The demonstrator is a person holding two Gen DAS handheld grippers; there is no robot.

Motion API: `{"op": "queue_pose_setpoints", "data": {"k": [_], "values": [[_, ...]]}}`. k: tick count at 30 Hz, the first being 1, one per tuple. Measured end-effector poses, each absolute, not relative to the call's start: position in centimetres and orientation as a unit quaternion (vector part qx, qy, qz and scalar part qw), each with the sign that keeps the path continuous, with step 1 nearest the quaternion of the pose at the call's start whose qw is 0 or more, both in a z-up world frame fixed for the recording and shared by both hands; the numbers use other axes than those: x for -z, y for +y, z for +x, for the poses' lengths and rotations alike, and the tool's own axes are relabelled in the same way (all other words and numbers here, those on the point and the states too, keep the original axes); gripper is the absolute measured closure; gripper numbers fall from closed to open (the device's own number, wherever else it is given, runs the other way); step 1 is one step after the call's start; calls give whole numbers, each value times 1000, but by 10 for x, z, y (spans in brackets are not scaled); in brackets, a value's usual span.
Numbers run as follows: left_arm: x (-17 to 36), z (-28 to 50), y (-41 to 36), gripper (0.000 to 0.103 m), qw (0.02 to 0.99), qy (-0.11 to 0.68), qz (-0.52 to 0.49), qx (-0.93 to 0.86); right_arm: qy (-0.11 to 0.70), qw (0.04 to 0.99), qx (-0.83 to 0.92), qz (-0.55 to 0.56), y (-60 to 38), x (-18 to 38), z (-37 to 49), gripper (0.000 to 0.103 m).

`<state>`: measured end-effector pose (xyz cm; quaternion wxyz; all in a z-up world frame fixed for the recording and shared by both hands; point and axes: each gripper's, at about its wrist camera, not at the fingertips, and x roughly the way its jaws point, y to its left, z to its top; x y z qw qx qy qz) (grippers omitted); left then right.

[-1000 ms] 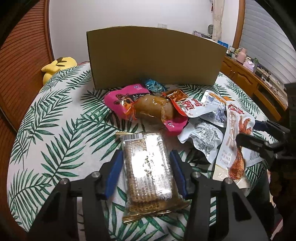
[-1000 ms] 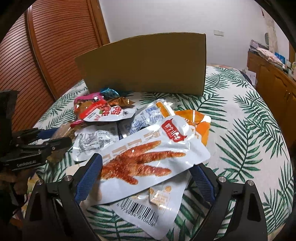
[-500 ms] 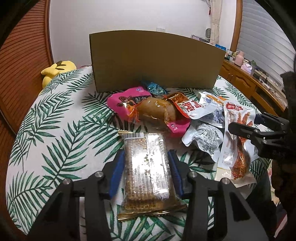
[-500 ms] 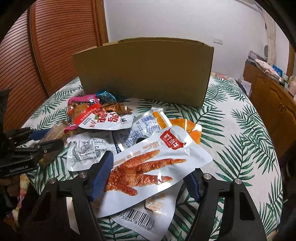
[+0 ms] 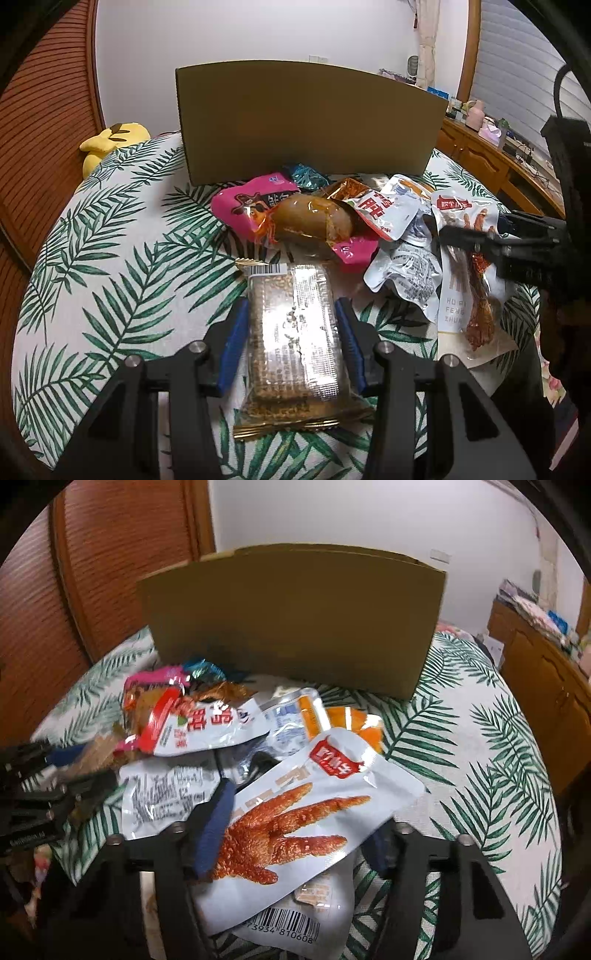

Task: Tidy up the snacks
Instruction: 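Grasp the clear wafer pack with the left gripper while the right grasps a chicken-feet packet, then lift both packets and carry them over the cardboard box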

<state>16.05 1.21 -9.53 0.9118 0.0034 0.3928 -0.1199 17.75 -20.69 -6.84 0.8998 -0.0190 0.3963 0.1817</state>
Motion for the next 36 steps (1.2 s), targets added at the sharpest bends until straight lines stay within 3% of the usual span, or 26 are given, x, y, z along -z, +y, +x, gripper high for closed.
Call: {"op": "queue_pose_setpoints", "data": {"k": [3,12,27,36], "values": [[95,160,16,60,912,392,-7,123,383,905,-185,15,-217,61,177,70],[94,157,21,63,914,386,-22,120,346,915,-204,47,-218,35,168,87],[70,143,34,63,926,354,-47,125,312,919,-237,39,-208,-4,157,96],[46,133,37,64,935,325,-53,129,286,924,-252,22,-200,-29,147,97]]}}
